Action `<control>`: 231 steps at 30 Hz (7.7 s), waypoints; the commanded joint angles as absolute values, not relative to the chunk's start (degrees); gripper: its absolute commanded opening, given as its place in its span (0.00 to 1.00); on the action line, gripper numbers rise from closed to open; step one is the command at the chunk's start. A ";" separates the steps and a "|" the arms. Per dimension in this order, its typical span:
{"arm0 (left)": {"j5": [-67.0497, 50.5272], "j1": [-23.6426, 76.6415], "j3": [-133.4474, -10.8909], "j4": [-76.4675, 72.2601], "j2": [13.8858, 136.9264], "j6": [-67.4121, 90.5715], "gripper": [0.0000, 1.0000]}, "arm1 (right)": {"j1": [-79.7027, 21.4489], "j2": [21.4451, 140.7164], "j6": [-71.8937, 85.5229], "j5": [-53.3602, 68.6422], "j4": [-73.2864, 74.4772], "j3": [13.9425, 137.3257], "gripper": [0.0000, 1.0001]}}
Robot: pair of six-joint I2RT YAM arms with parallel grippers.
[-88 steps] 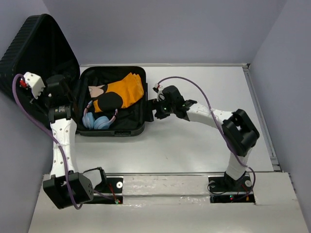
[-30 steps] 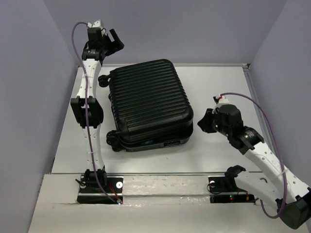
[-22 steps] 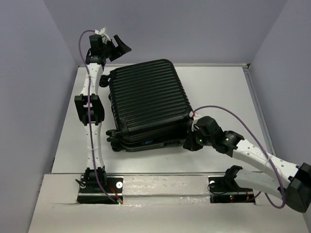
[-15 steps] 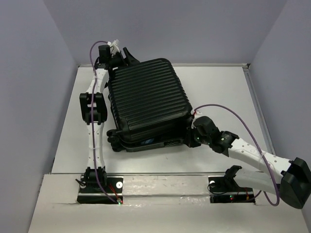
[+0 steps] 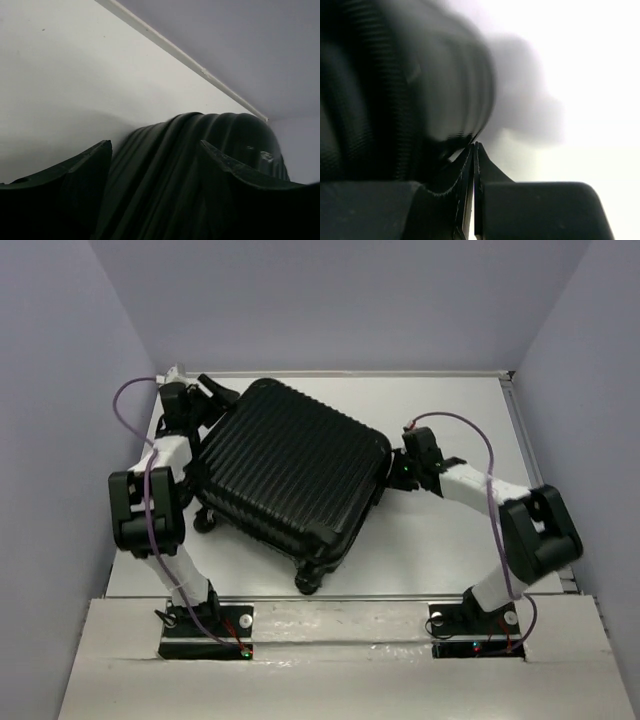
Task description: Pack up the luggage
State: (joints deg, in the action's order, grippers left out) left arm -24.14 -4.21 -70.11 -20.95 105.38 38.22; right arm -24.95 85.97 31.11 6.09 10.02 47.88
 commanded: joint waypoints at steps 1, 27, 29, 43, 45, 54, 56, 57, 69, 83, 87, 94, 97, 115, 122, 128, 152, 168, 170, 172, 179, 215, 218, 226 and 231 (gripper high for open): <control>-29.55 3.43 -48.19 -12.75 90.47 34.19 0.78 | -27.25 100.69 35.31 27.90 -13.36 74.45 0.10; -16.70 3.69 -46.74 7.03 47.10 31.82 0.99 | -49.03 60.14 26.44 5.20 26.10 60.06 0.07; -14.07 3.43 -52.52 7.12 48.60 31.12 0.99 | -52.54 56.09 28.47 2.04 30.48 55.57 0.07; -15.48 2.29 -65.40 0.61 68.74 32.44 0.99 | -54.58 58.69 38.23 -11.75 35.69 47.98 0.07; -15.46 1.59 -62.41 1.76 66.28 31.99 0.99 | -51.52 62.83 37.62 -20.72 33.76 49.22 0.07; -17.58 1.76 -46.78 9.29 44.16 27.00 0.99 | -24.80 76.53 14.78 12.20 0.62 59.36 0.07; -18.98 1.84 -44.66 12.38 40.36 25.76 0.99 | -24.79 80.06 13.72 14.14 3.50 62.91 0.12; -19.59 1.93 -42.21 15.26 38.43 25.06 0.99 | -24.79 79.98 13.28 14.93 4.91 63.71 0.16; -38.93 5.00 -32.34 19.08 24.51 31.55 0.81 | -38.93 72.40 25.66 22.50 -30.97 27.69 0.11; -21.19 29.35 -36.81 12.13 32.95 37.79 0.82 | -40.52 86.74 23.03 23.20 -51.85 30.49 0.67; -20.31 32.77 -37.01 11.17 36.81 38.23 0.82 | -40.52 88.15 22.68 24.78 -53.78 31.99 0.64; -16.44 38.76 -36.03 5.63 40.50 42.19 0.81 | -40.52 91.40 23.03 24.96 -56.68 33.48 0.49; -15.21 40.16 -37.26 3.96 43.05 42.54 0.80 | -40.52 92.54 23.55 24.70 -57.83 33.84 0.30; -7.83 49.65 -51.93 -17.93 68.28 46.23 0.23 | -45.70 75.86 28.57 10.38 -57.22 16.96 0.07; -4.14 51.50 -59.23 -20.12 73.38 46.76 0.13 | -48.67 72.61 26.55 4.16 -55.55 17.40 0.07; -5.36 52.91 -74.58 -20.48 85.57 46.14 0.07 | -63.17 74.26 22.95 -11.56 -60.19 20.30 0.07; 0.26 56.78 -38.85 2.74 46.66 47.55 0.69 | -66.45 73.04 27.86 -16.79 -45.53 22.68 0.07; 2.99 56.08 -54.62 -13.36 71.60 41.85 0.19 | -66.45 69.87 27.08 -16.88 -46.84 19.86 0.07; 2.64 56.07 -58.95 -13.53 74.34 40.97 0.14 | -66.45 70.66 26.46 -16.87 -47.81 20.56 0.07; 2.11 56.07 -62.47 -13.88 76.72 40.69 0.11 | -66.45 71.63 25.84 -17.75 -49.82 20.65 0.07; -3.07 55.72 -75.40 -15.29 86.65 40.69 0.06 | -65.92 79.01 23.64 -19.16 -58.54 25.13 0.07; -13.27 29.62 -38.76 2.12 44.91 31.11 0.67 | -37.10 81.03 16.79 12.82 -63.10 17.57 0.65; -15.38 29.62 -37.18 0.36 46.40 31.99 0.62 | -36.39 84.11 16.70 15.55 -66.43 18.63 0.64; -16.52 30.23 -35.42 -5.18 50.45 32.52 0.53 | -35.33 86.92 14.24 14.06 -70.48 20.83 0.58; -15.56 31.64 -34.10 -8.87 52.03 33.84 0.47 | -35.33 88.59 13.54 14.15 -72.33 22.58 0.53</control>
